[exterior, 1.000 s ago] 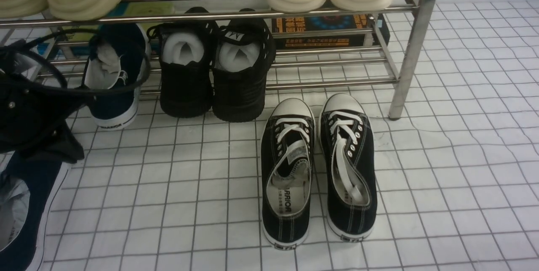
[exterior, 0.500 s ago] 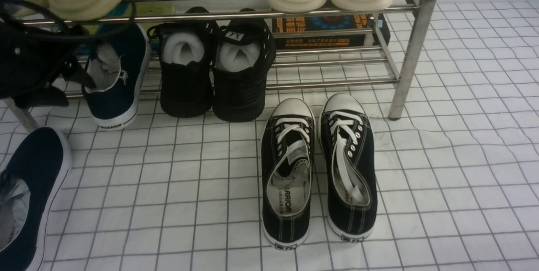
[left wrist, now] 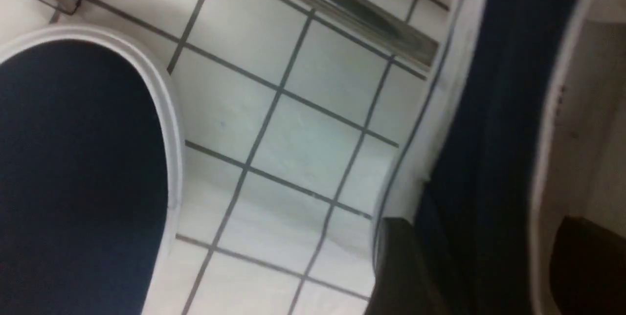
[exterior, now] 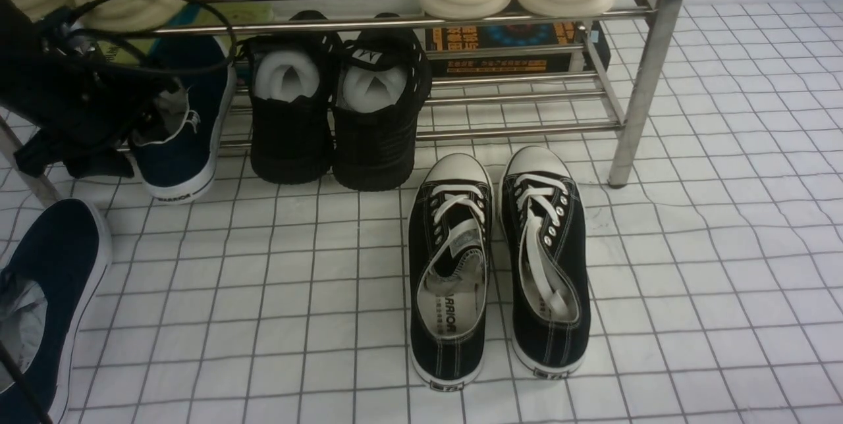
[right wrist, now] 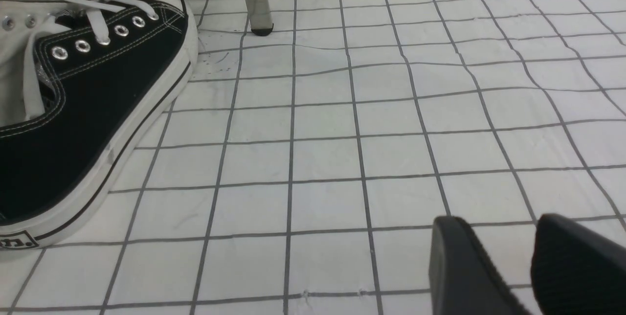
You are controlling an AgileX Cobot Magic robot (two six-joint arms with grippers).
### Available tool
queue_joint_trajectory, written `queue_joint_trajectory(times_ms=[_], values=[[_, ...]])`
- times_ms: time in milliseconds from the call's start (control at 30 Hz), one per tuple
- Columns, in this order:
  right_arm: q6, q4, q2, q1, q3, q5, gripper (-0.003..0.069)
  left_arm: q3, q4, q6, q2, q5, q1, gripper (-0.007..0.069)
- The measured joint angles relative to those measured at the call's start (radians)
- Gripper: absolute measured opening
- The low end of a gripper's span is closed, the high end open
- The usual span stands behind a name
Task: Take the shoes off the shelf with your hand from the white checkered tablecloth.
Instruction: 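Grasp the leftmost shoe on the bottom shelf of the shoe rack with the left gripper, then set the held shoe down on the floor in front of the rack with the left gripper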
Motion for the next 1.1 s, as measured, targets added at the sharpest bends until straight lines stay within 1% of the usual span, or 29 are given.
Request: queue_joint_trajectory(times_ms=[33, 133, 200, 233, 300, 333, 367, 500, 767, 867, 933, 967, 1000, 1067, 1100], values=[[0.0, 0.0, 0.0, 0.0, 0.0, 0.0, 0.0239, 0.0, 0.0, 0.0, 0.006, -0.006, 0.0, 0.0426], [0.0, 0.0, 0.0, 0.0, 0.0, 0.0, 0.0239, 0.0, -0.003, 0.0, 0.013, -0.012, 0.0, 0.0343], [0.0, 0.0, 0.0, 0.0, 0.0, 0.0, 0.0239, 0.0, 0.003, 0.0, 0.013, -0.006, 0.0, 0.0256], [0.0, 0.0, 0.0, 0.0, 0.0, 0.0, 0.0239, 0.0, 0.007, 0.0, 0.013, 0.001, 0.001, 0.0185], [0.0, 0.0, 0.0, 0.0, 0.0, 0.0, 0.0239, 0.0, 0.022, 0.0, 0.013, 0.016, 0.003, 0.0086], [0.0, 0.0, 0.0, 0.0, 0.0, 0.0, 0.0239, 0.0, 0.023, 0.0, 0.013, 0.033, 0.003, 0.0054], [0.0, 0.0, 0.0, 0.0, 0.0, 0.0, 0.0239, 0.0, 0.023, 0.0, 0.013, 0.049, 0.003, 0.0039], [0.0, 0.0, 0.0, 0.0, 0.0, 0.0, 0.0239, 0.0, 0.026, 0.0, 0.0, 0.093, 0.003, 0.0031], [0.0, 0.0, 0.0, 0.0, 0.0, 0.0, 0.0239, 0.001, 0.108, 0.0, -0.133, 0.25, 0.003, 0.0031], [0.0, 0.0, 0.0, 0.0, 0.0, 0.0, 0.0239, 0.001, 0.158, 0.0, -0.219, 0.358, 0.003, 0.0031], [0.0, 0.0, 0.0, 0.0, 0.0, 0.0, 0.0239, 0.001, 0.179, 0.0, -0.237, 0.394, 0.003, 0.0031], [0.0, 0.0, 0.0, 0.0, 0.0, 0.0, 0.0239, 0.001, 0.216, 0.0, -0.261, 0.453, 0.003, 0.0031], [0.0, 0.0, 0.0, 0.0, 0.0, 0.0, 0.0239, 0.001, 0.221, 0.0, -0.264, 0.46, 0.003, 0.0031], [0.0, 0.0, 0.0, 0.0, 0.0, 0.0, 0.0239, 0.008, 0.275, 0.0, -0.301, 0.528, 0.003, 0.0031], [0.0, 0.0, 0.0, 0.0, 0.0, 0.0, 0.0239, 0.014, 0.293, 0.0, -0.311, 0.528, 0.003, 0.0031]])
